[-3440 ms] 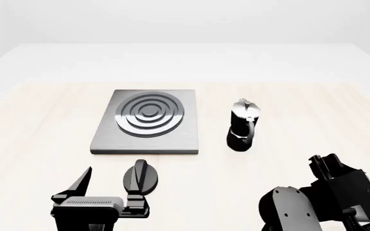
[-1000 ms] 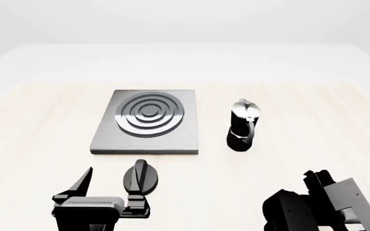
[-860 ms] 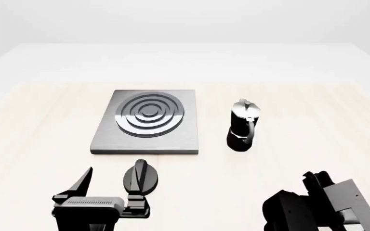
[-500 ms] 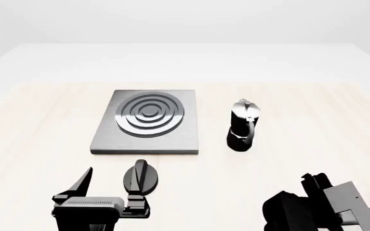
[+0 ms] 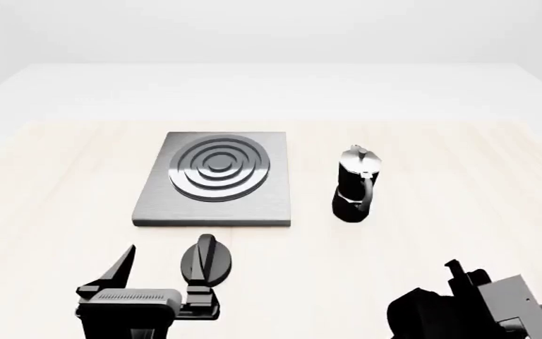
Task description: Put the frying pan on the stove.
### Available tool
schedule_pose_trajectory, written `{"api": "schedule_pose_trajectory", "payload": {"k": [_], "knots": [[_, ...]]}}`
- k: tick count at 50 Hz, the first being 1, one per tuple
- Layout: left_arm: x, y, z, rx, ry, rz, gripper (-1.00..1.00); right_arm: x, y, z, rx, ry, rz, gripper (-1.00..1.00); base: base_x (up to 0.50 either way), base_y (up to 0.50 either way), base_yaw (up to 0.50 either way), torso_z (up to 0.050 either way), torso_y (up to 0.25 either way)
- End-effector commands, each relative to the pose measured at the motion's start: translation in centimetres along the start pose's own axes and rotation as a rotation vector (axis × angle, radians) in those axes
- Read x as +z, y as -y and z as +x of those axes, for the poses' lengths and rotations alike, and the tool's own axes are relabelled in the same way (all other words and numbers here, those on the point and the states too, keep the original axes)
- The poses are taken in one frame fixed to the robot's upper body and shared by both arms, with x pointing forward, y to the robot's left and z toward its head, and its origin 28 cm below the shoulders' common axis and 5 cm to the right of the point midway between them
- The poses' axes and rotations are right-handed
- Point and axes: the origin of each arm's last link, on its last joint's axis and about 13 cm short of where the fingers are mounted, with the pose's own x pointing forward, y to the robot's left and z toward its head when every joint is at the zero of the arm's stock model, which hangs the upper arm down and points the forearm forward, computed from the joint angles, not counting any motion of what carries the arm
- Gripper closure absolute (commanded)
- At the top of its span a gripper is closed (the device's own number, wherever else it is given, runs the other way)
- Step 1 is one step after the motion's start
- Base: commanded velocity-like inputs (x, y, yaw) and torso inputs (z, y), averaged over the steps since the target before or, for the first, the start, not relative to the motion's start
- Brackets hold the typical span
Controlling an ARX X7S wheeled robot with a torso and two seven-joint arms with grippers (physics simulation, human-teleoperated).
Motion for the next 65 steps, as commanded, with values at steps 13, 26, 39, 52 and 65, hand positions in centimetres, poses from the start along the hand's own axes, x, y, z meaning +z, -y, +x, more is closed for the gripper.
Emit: {"api": "schedule_pose_trajectory", "payload": {"k": [13,26,39,52,65], "knots": [[0.0,0.0,0.0,-0.002,-0.001,0.0,-1.0,1.8,1.2,-1.7,0.135,0.098,0.038,1.0,0.0,0.0,0.0,0.0,0.0],[0.0,0.0,0.0,-0.001,0.0,-0.002,-1.0,2.8,1.0,-2.5,0.182,0.137,0.05,1.0,0.0,0.0,0.0,0.0,0.0],[0.0,0.0,0.0,0.0,0.001,-0.001,-1.0,3.9,1.2,-3.2,0.237,0.177,0.056,1.0,0.0,0.0,0.0,0.0,0.002],[0.0,0.0,0.0,0.001,0.002,0.002,-1.0,5.2,1.4,-4.0,0.33,0.184,0.093,1.0,0.0,0.0,0.0,0.0,0.001],[0.0,0.0,0.0,-0.002,0.006,0.004,-1.0,5.7,1.6,-4.7,0.484,0.18,0.112,1.0,0.0,0.0,0.0,0.0,0.002]]}}
